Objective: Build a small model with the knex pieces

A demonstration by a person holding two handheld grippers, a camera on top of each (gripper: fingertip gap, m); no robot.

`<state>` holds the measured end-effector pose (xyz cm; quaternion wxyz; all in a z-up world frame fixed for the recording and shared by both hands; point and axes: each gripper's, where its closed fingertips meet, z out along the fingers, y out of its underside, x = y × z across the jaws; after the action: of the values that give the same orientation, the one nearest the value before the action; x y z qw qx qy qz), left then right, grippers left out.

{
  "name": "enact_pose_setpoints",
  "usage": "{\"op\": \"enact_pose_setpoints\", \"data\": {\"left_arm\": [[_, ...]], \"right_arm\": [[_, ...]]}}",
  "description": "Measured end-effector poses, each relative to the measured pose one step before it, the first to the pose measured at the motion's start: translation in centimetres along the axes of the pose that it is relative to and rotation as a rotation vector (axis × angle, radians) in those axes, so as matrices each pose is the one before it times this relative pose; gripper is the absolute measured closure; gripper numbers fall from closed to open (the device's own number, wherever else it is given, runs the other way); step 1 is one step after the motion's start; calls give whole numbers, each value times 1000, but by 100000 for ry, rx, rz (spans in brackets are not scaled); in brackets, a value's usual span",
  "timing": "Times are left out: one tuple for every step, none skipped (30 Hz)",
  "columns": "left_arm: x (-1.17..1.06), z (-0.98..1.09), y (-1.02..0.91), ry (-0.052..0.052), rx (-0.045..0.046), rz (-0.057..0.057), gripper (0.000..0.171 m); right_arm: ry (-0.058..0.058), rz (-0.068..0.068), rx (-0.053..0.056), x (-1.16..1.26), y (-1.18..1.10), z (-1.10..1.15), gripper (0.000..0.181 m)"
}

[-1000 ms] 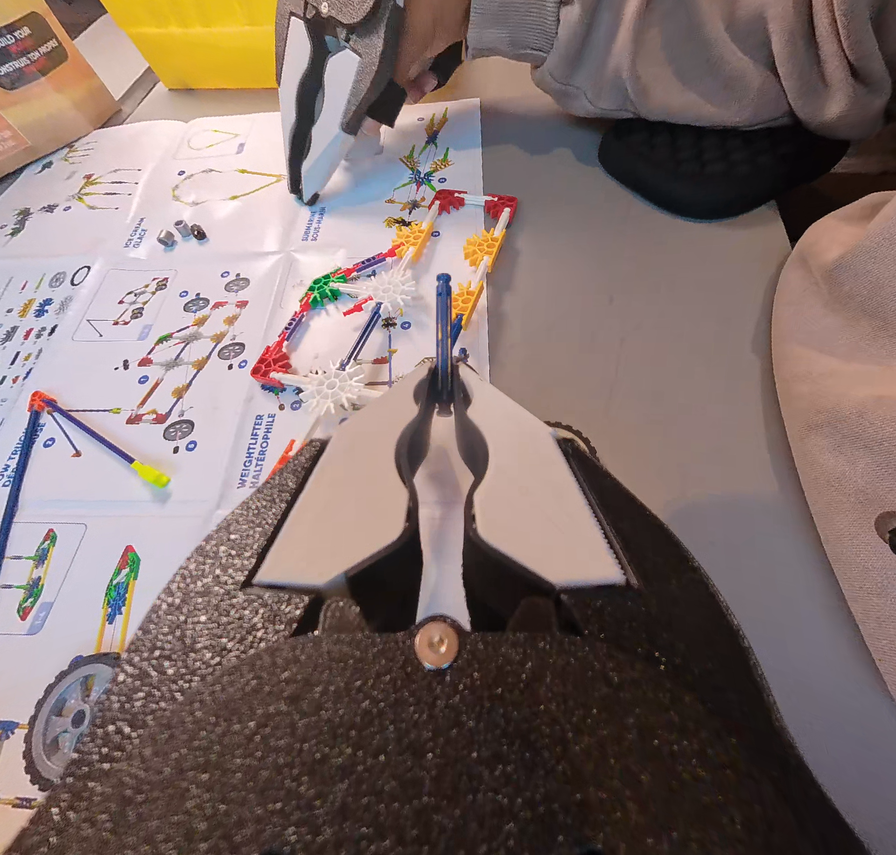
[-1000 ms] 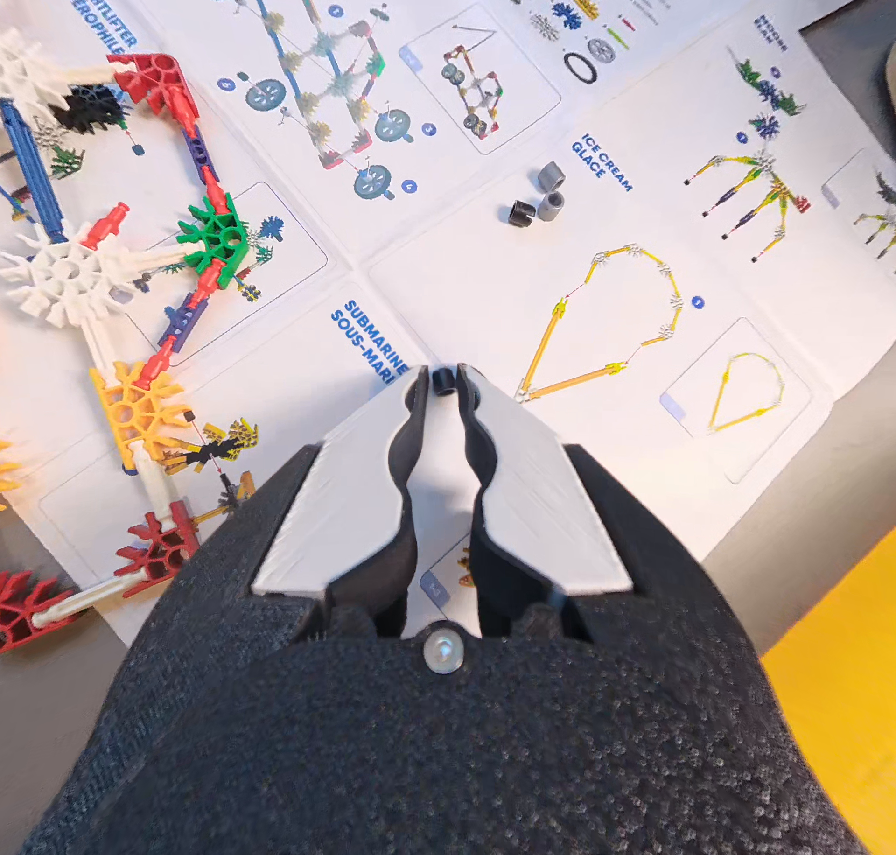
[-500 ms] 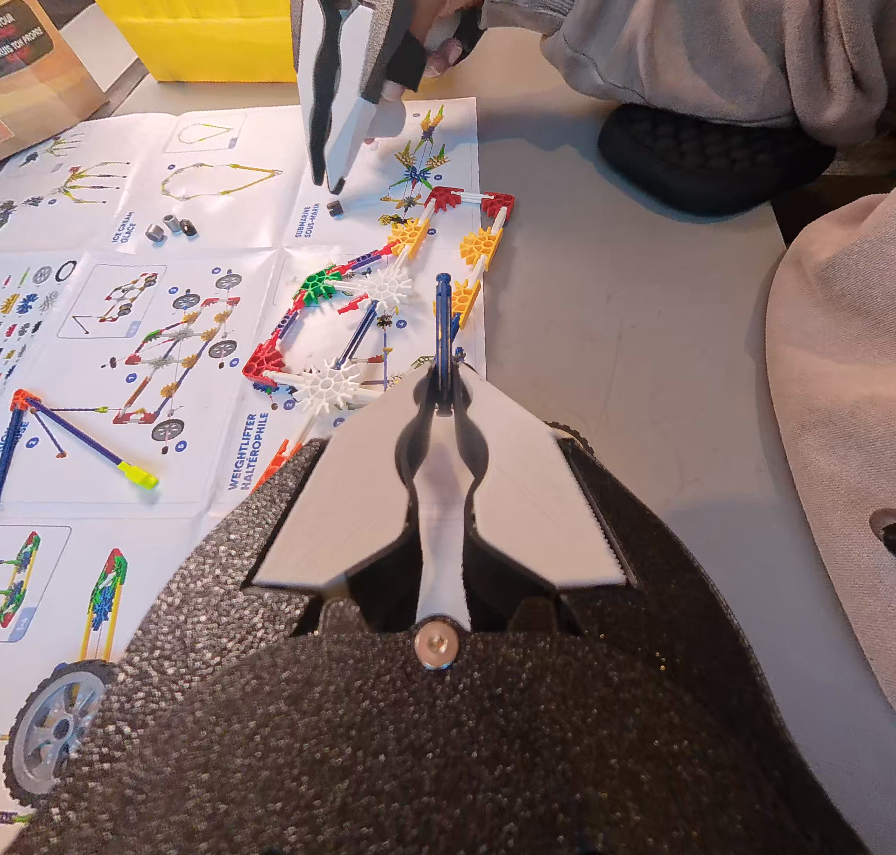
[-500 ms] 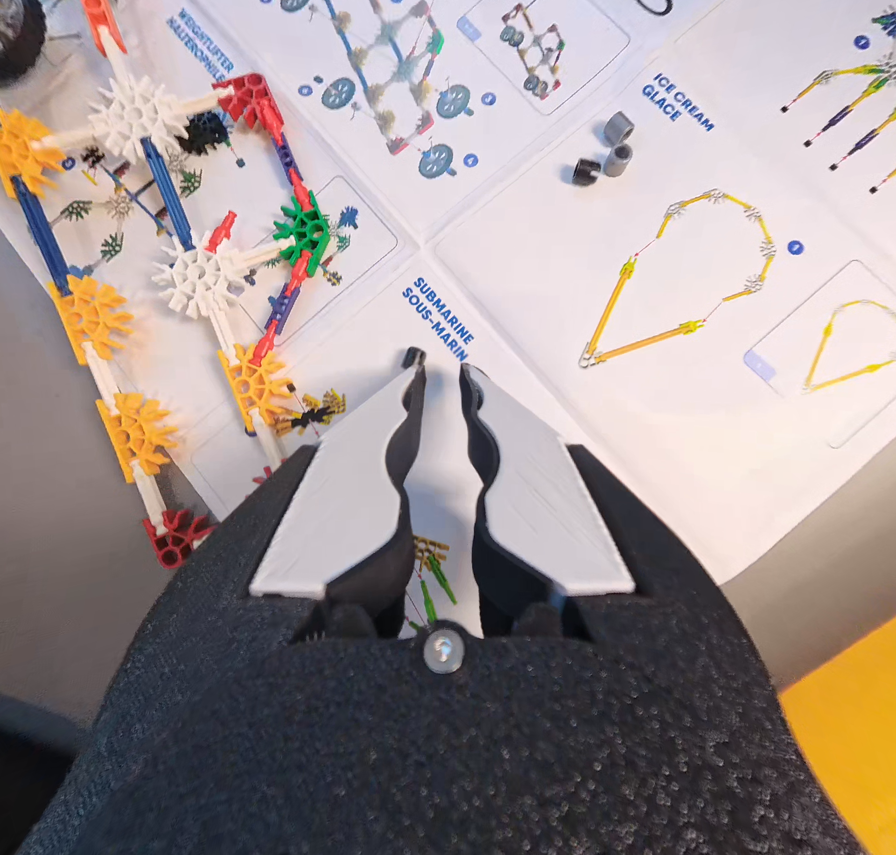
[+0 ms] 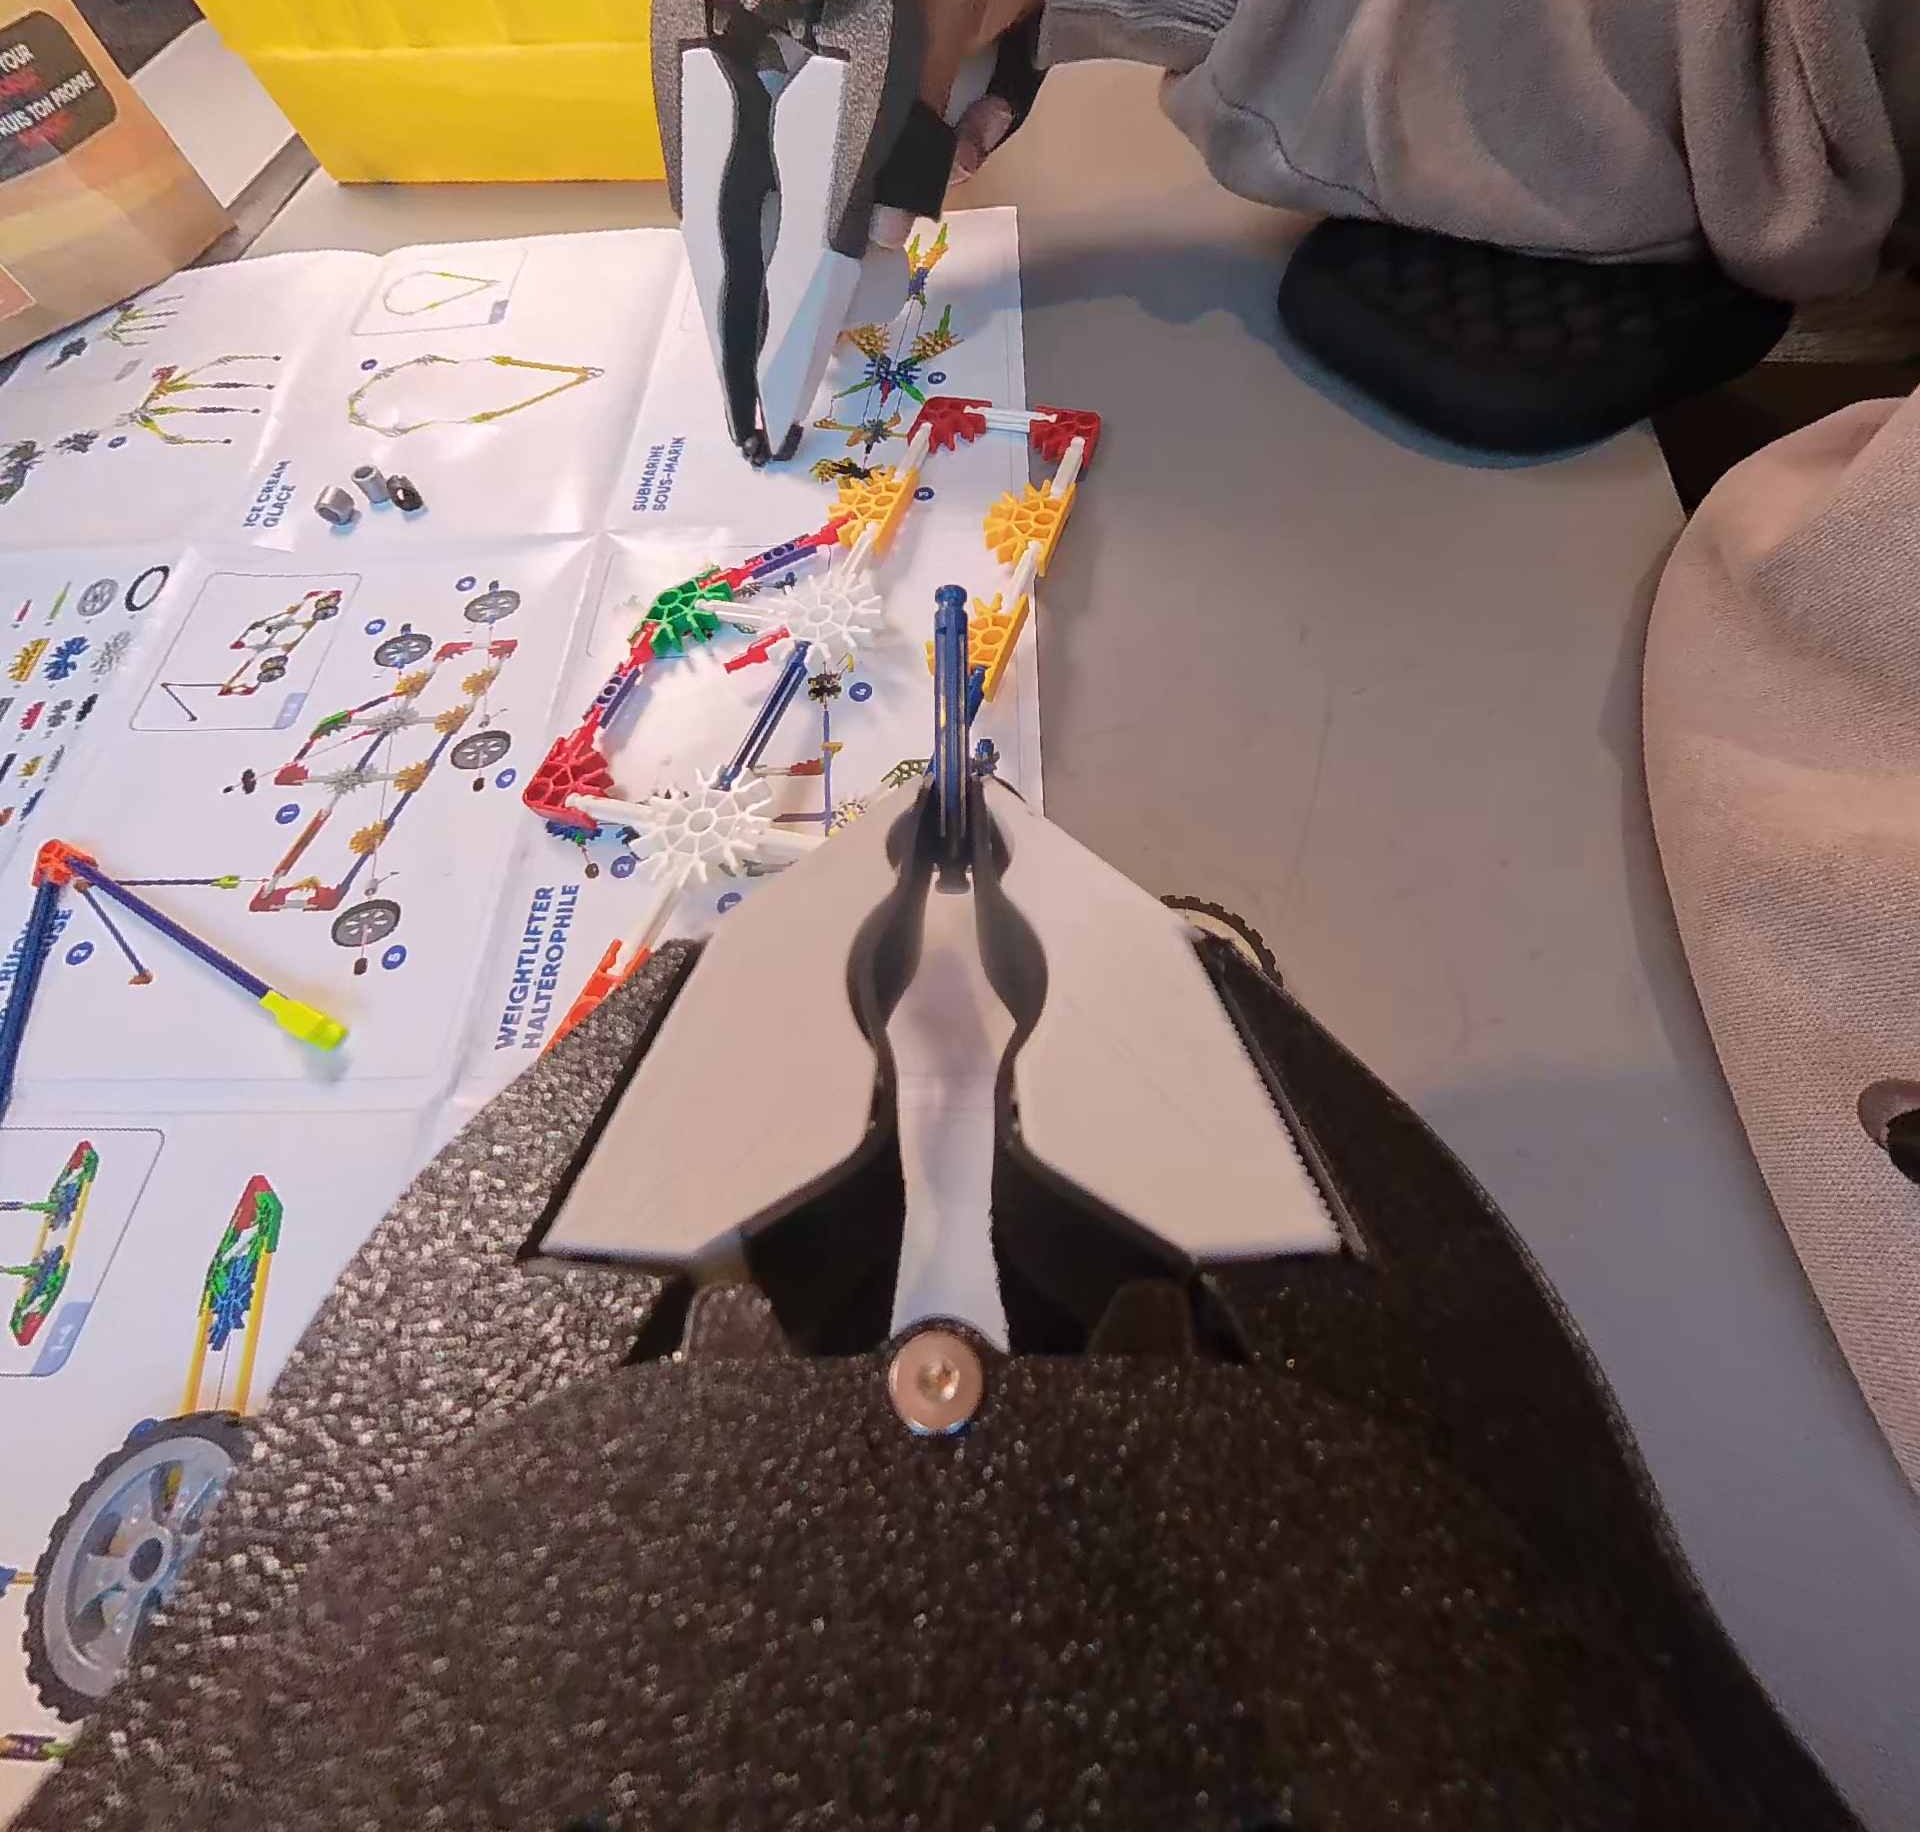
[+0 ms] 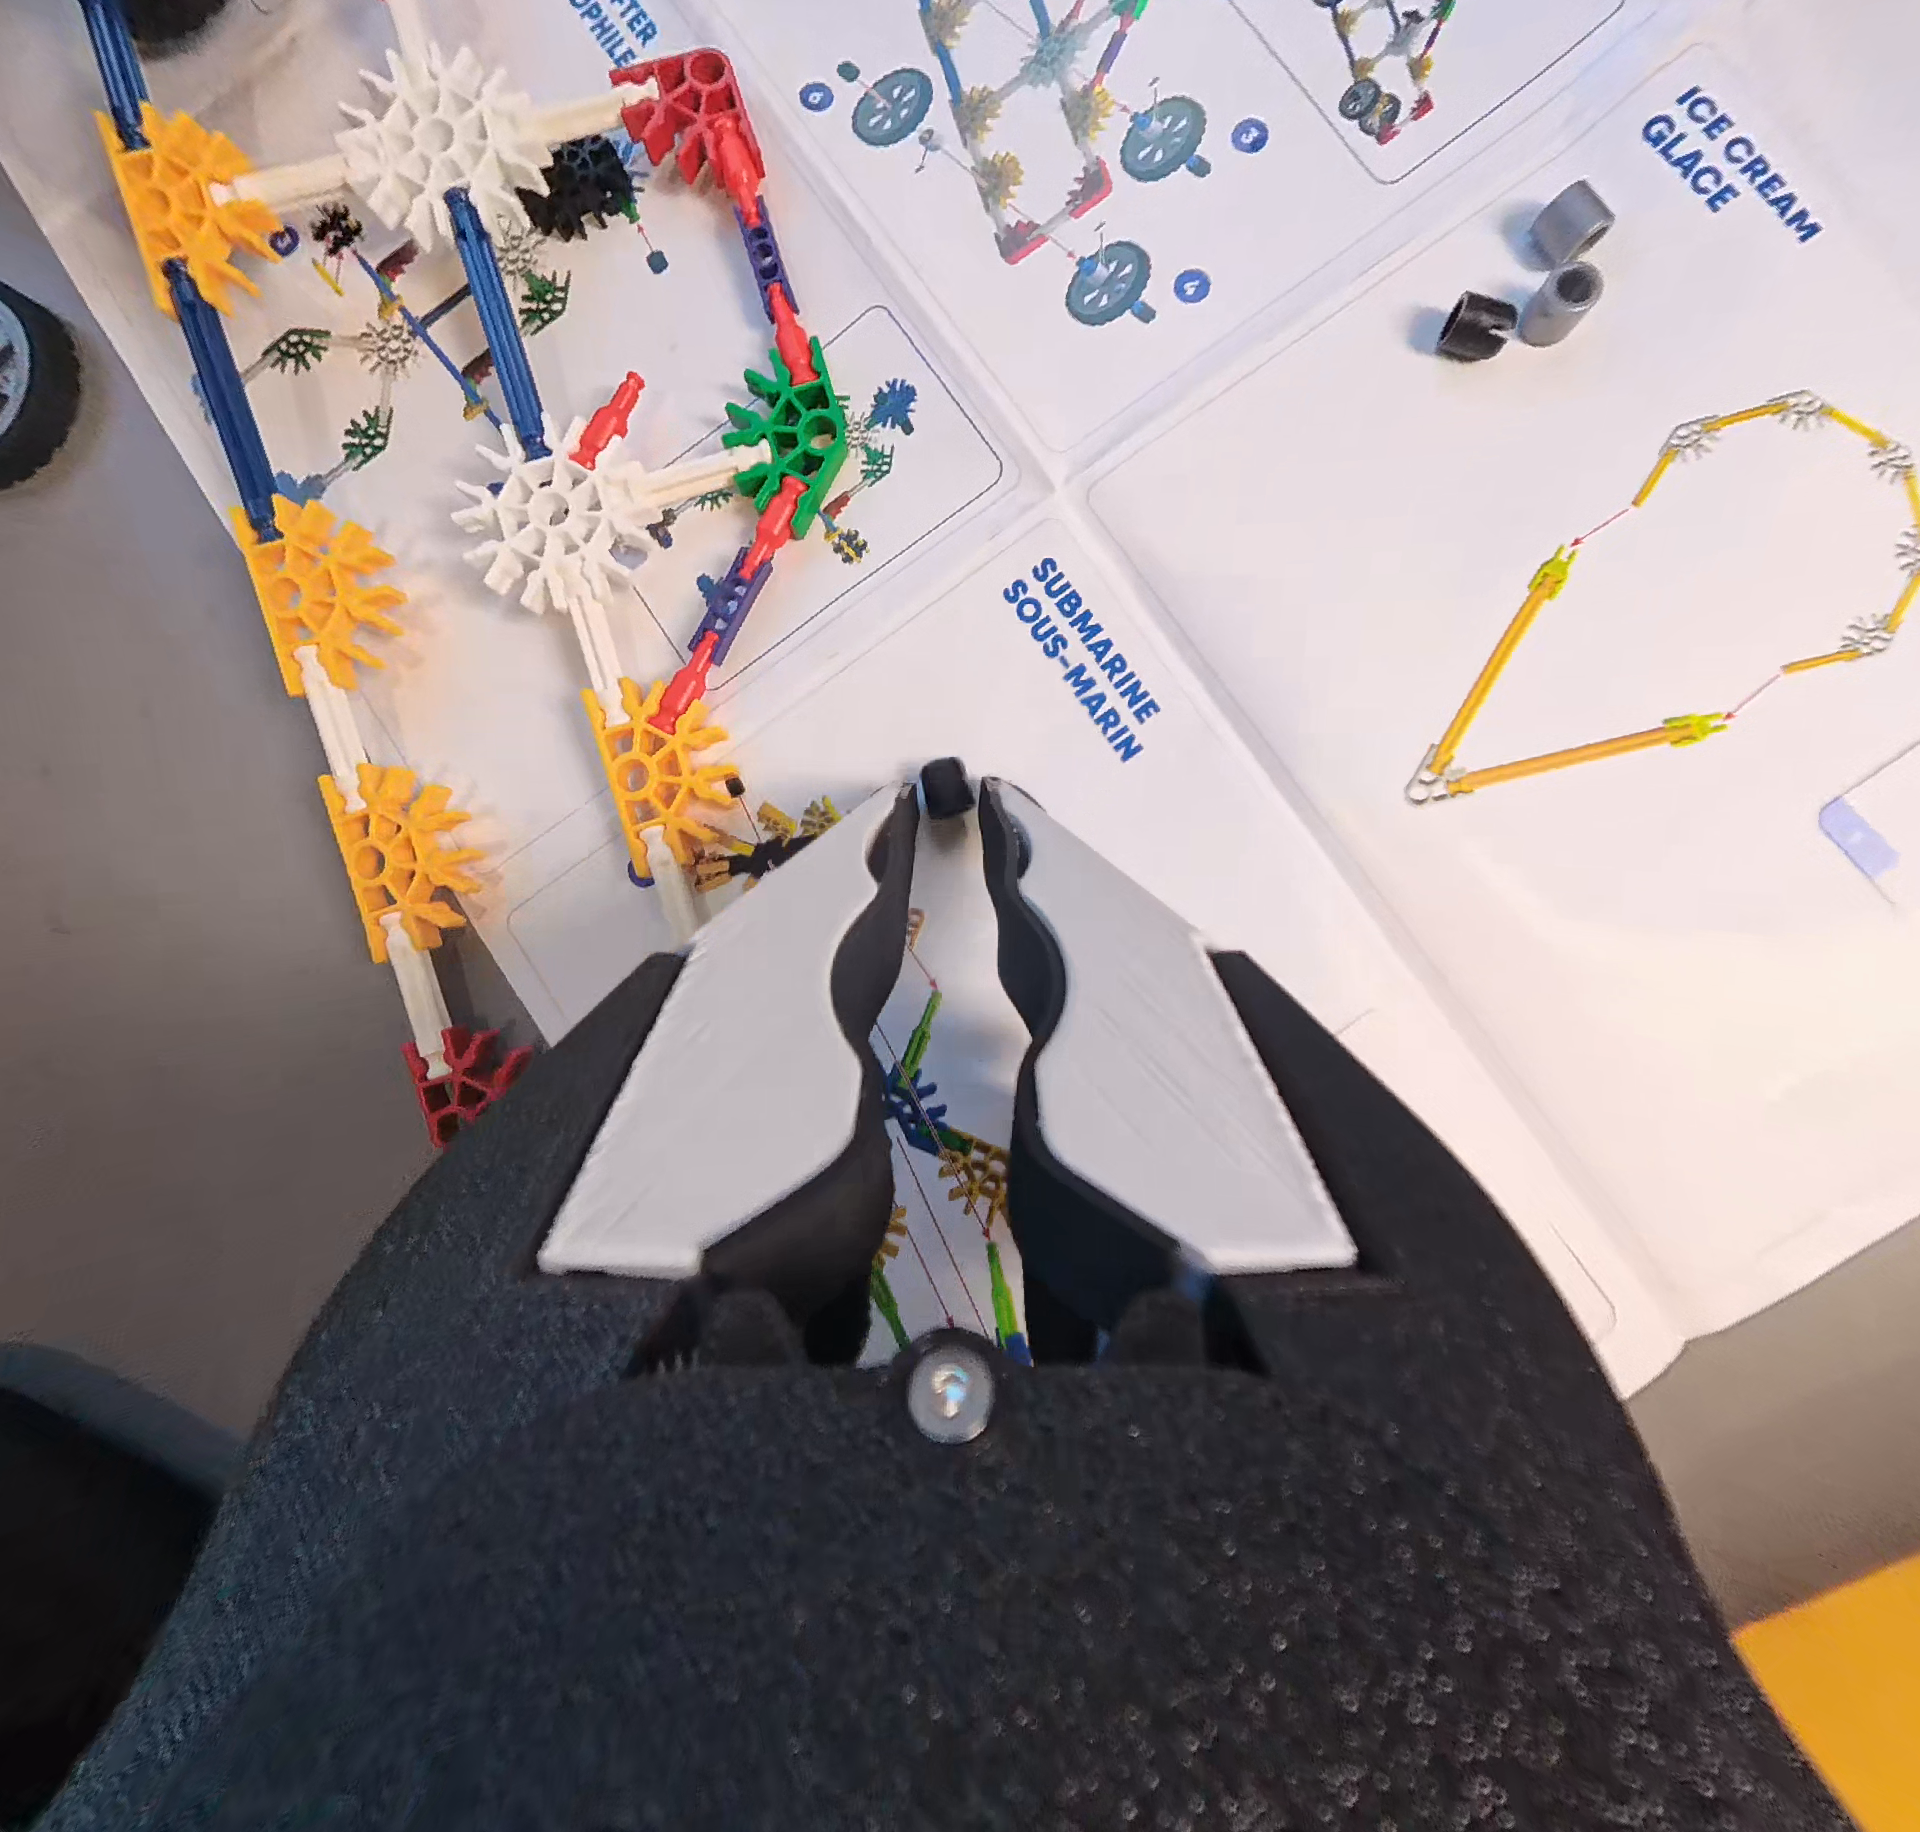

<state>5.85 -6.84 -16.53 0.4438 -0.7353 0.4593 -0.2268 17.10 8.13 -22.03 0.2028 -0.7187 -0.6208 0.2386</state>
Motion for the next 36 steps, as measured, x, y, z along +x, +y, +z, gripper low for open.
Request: {"op": "enact_pose_setpoints", "data": {"left_arm": [[0, 4, 1, 17, 88, -26, 168], [0, 17, -1, 68, 41, -108, 169], [-2, 4, -9, -32, 63, -39, 168], [-9, -1, 3, -35, -21, 54, 168], [16, 15, 9, 50, -72, 14, 168], [9, 10, 9, 27, -40, 5, 168], [4, 10, -1, -11, -63, 58, 168], [4, 3, 15, -32, -64, 86, 168], [3, 1, 1, -38, -30, 74, 168], [10, -4, 0, 8, 11, 1, 168], [-9, -6, -9, 12, 24, -45, 168], [6, 0, 1, 40, -7, -7, 168], [10, -1, 13, 21, -19, 37, 168], [-2, -5, 3, -46, -5, 70, 168], [-1, -1, 2, 5, -12, 26, 168], [10, -1, -4, 6, 43, -8, 168], [-10, -1, -1, 10, 28, -34, 168], [4, 9, 1, 10, 55, -21, 168], [11, -5, 3, 32, -10, 36, 168], [15, 2, 2, -28, -54, 116, 168], [5, -5, 9, -110, -92, 214, 168], [5, -9, 16, -95, -146, 253, 168], [14, -4, 10, -108, -123, 285, 168], [9, -1, 18, -69, -101, 261, 168], [10, -5, 5, 9, -45, 194, 168], [7, 2, 7, 41, 22, 121, 168], [7, 0, -9, 83, 99, 4, 168], [14, -2, 0, 177, 152, -160, 168], [2, -2, -12, 140, 168, -199, 168], [-16, -5, -7, 63, 127, -98, 168], [8, 2, -5, 46, 35, -23, 168], [7, -3, -2, 10, 26, 40, 168], [14, 5, 12, 41, -44, 91, 168], [12, 13, 5, 10, -30, 122, 168], [7, 16, 0, -33, 6, 100, 168], [3, 12, 2, 69, 34, -23, 168]], "right_arm": [[219, -407, 12, -25, 47, -51, 171], [153, -459, -766, -47, 107, -56, 171], [798, -1236, -966, 21, 91, -58, 172], [1593, -1795, -476, 98, -8, -26, 172], [1208, -1707, -233, 16, -70, 19, 171], [487, -1512, -77, -90, -110, 61, 171], [327, -1616, -240, -127, -119, 93, 169], [823, -1759, -412, -56, -91, 108, 169], [674, -1419, -238, -38, -123, 85, 169], [183, -646, -191, -58, -110, 75, 170], [-540, -157, -307, -120, -33, 40, 172], [-81, 38, -87, -16, -29, 22, 172], [-79, 381, 372, 24, -67, -10, 173], [276, 813, 2324, 113, -351, -62, 173], [-100, 1818, 3949, 132, -616, -116, 173], [1411, 2563, 5110, 459, -800, -87, 173], [3981, 3287, 5916, 921, -894, 32, 173], [3251, 4306, 4821, 879, -660, 260, 173], [1652, 4232, 3402, 632, -350, 464, 173], [1260, 3333, 1790, 519, -52, 582, 173], [1115, 2125, -1363, 394, 382, 556, 173], [797, 167, -880, 199, 51, 136, 173], [1162, -361, 285, 170, -256, -189, 173], [2199, -660, -1844, 343, 123, -227, 173], [450, -1146, -2759, 69, 422, -197, 172], [-235, -1049, -3005, -28, 591, -154, 172], [782, -859, -2844, 122, 661, -104, 172], [-5, -1103, -3085, 8, 709, -104, 173], [-1089, -954, -30, -167, 129, -219, 173], [-429, 52, -1315, -37, 227, -223, 173], [863, -631, -703, 159, 127, -246, 173], [69, -817, 136, 26, -7, -275, 172], [-1496, -214, -79, -197, 28, -268, 171], [-1567, 144, -511, -212, 113, -241, 168], [-562, -281, -606, -92, 157, -181, 167], [-401, -844, -800, -87, 209, -138, 167]]}}
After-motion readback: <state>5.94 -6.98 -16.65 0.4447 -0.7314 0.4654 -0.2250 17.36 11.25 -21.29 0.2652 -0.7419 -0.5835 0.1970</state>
